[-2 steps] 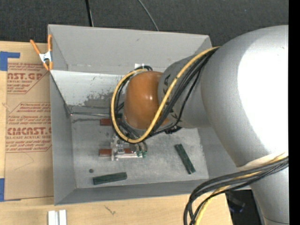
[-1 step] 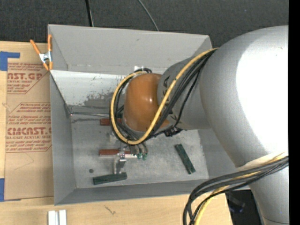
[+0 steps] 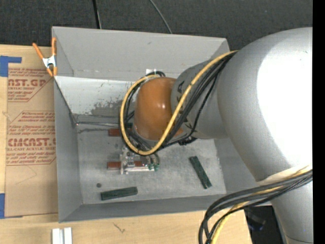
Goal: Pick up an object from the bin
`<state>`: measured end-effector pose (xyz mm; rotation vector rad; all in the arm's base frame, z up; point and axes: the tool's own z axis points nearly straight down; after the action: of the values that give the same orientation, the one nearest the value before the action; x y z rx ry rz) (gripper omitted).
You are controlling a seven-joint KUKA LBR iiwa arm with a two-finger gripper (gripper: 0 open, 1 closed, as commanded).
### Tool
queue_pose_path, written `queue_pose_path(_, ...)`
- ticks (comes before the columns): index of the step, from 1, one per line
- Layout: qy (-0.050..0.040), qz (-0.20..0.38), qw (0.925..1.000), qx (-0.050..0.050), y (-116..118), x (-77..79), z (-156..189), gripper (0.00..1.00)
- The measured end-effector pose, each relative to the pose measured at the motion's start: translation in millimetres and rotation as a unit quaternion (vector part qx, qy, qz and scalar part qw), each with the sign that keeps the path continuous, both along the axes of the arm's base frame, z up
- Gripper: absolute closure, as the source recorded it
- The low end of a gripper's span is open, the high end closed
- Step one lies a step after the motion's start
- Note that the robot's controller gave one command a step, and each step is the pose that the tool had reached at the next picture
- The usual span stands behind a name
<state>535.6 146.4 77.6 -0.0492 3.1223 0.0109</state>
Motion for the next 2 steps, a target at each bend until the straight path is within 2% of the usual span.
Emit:
queue_pose_path(1,0.0087,0.001,1.0000,-0.002,-0.2,-5.0,-3.8,0.00)
queue_pose_path(2,0.0001,0.000,1.0000,0.000,0.0,0.0,0.0,1.00)
